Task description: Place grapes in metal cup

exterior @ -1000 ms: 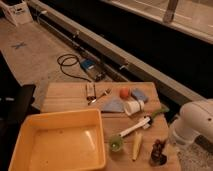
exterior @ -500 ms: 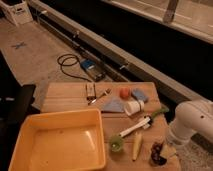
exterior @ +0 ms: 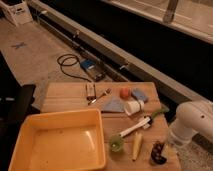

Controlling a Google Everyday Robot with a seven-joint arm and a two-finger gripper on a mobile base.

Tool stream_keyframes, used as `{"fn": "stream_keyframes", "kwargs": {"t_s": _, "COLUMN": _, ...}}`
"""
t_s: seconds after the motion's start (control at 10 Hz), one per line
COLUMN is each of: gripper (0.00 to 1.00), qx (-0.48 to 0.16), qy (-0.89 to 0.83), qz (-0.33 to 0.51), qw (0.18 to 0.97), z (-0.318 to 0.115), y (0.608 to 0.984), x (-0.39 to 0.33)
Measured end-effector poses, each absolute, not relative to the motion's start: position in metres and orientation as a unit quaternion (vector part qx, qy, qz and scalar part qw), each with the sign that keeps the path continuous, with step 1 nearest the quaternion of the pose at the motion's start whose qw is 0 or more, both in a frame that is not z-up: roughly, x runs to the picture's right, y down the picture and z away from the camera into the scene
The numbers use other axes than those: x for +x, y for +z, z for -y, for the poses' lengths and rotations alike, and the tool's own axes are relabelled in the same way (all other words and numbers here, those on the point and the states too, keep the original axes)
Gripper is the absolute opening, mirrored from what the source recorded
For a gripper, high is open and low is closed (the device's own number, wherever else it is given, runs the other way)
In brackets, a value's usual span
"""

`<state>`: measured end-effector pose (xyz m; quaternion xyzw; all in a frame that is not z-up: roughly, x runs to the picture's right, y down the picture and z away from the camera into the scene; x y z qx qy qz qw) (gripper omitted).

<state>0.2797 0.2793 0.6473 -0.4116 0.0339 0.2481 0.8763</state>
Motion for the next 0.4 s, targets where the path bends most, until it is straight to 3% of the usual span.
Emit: {"fn": "stream_keyframes", "kwargs": {"t_s": 0.4, "gripper": 0.80, "qx": -0.411, "qy": 0.256, "qz": -0.032, "qw": 0.874, "z": -0.2830, "y": 0.6416, "x": 0.2840}}
